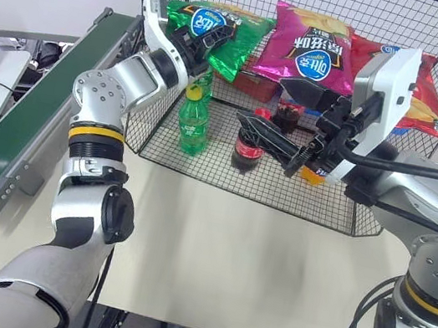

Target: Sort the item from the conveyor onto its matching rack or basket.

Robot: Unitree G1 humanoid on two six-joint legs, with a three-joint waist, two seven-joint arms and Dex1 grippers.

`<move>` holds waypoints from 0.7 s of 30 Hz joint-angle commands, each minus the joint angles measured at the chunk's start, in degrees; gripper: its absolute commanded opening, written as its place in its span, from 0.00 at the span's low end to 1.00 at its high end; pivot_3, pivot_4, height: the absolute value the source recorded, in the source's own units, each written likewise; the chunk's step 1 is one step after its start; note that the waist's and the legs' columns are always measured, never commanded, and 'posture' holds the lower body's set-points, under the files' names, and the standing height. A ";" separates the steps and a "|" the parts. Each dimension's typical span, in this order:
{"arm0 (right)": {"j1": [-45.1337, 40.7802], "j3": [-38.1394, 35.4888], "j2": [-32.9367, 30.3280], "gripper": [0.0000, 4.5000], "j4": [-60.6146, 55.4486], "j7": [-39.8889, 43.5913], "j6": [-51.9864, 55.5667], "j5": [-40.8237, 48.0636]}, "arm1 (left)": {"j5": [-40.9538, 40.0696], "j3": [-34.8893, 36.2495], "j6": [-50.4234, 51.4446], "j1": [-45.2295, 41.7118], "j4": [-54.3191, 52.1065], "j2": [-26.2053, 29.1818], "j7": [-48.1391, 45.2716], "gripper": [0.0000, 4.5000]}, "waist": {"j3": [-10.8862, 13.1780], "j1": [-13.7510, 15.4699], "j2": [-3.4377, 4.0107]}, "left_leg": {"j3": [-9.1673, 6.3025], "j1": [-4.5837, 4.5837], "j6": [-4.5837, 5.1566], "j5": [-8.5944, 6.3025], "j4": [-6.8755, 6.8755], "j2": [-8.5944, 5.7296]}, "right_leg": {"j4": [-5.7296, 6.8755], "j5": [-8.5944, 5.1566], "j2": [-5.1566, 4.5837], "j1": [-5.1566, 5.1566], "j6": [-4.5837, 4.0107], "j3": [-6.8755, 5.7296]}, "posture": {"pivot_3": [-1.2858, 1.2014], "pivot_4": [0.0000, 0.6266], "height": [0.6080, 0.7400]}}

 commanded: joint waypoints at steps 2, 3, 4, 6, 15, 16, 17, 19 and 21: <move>-0.76 -0.99 -0.02 1.00 -1.41 -0.47 -1.57 -0.40 | 0.93 2.32 -4.15 -3.69 2.39 2.29 0.55 0.01 | 0.00 0.00 0.00 | 0.00 -0.01 0.00 0.00 0.00 -0.01 | -0.01 0.00 -0.01 0.00 0.00 0.00 | 0.52 0.24 1.00; -0.72 -1.02 -0.04 1.00 -1.39 -0.43 -1.58 -0.41 | 1.14 2.39 -4.38 -3.72 2.73 2.50 0.56 0.01 | 0.00 -0.02 0.00 | 0.01 0.00 0.00 0.00 -0.01 -0.01 | 0.00 0.00 -0.01 0.00 0.00 0.00 | 0.52 0.24 1.00; -0.71 -1.01 -0.04 1.00 -1.37 -0.41 -1.57 -0.45 | 1.15 2.38 -4.19 -3.48 2.63 2.56 0.44 0.01 | 0.00 -0.02 0.00 | 0.02 0.01 0.00 0.00 -0.01 0.00 | 0.00 0.00 -0.01 0.00 0.00 0.01 | 0.52 0.24 1.00; -0.71 -0.98 0.00 1.00 -1.38 -0.37 -1.55 -0.47 | 1.26 2.27 -3.71 -2.83 2.02 2.53 0.52 0.01 | 0.00 0.06 0.00 | 0.00 0.00 0.00 0.00 -0.02 0.01 | 0.01 0.00 0.00 0.00 0.00 -0.01 | 0.52 0.24 1.00; -1.15 -0.49 0.26 1.00 -0.92 0.32 -1.72 -0.70 | -0.75 2.87 -0.53 -0.99 -1.13 2.31 0.57 0.47 | 0.00 -0.02 0.01 | 0.00 0.01 -0.01 0.01 -0.01 0.02 | 0.02 0.00 -0.01 0.00 0.00 -0.01 | 0.52 0.24 1.00; -1.16 -0.46 0.27 1.00 -0.88 0.41 -1.75 -0.74 | -1.08 3.00 0.08 -0.58 -1.83 2.34 0.93 0.56 | 0.00 -0.02 0.01 | -0.01 0.01 -0.01 0.01 -0.01 0.02 | 0.02 0.00 -0.01 0.00 0.00 -0.01 | 0.52 0.24 1.00; -1.17 -0.46 0.29 1.00 -0.86 0.49 -1.75 -0.79 | -1.73 3.20 1.29 0.11 -2.99 2.40 1.38 0.63 | 0.00 -0.01 0.01 | 0.00 0.02 -0.01 0.01 -0.01 0.02 | 0.06 0.00 -0.03 0.00 0.00 -0.01 | 0.52 0.24 1.00; -1.16 -0.47 0.37 1.00 -0.84 0.63 -1.72 -0.90 | -2.90 3.42 3.62 1.78 -5.78 2.53 2.30 0.84 | -0.01 -0.07 0.01 | 0.00 0.03 -0.01 0.01 -0.01 0.02 | 0.05 0.00 -0.03 0.00 0.00 0.00 | 0.52 0.24 1.00; -1.14 -0.47 0.47 1.00 -0.83 0.71 -1.69 -0.97 | -4.03 3.70 5.76 3.46 -8.44 2.66 3.58 1.00 | -0.02 -0.19 0.03 | 0.01 0.06 -0.01 0.01 -0.02 0.06 | 0.08 0.00 -0.03 0.00 0.00 0.01 | 0.52 0.24 1.00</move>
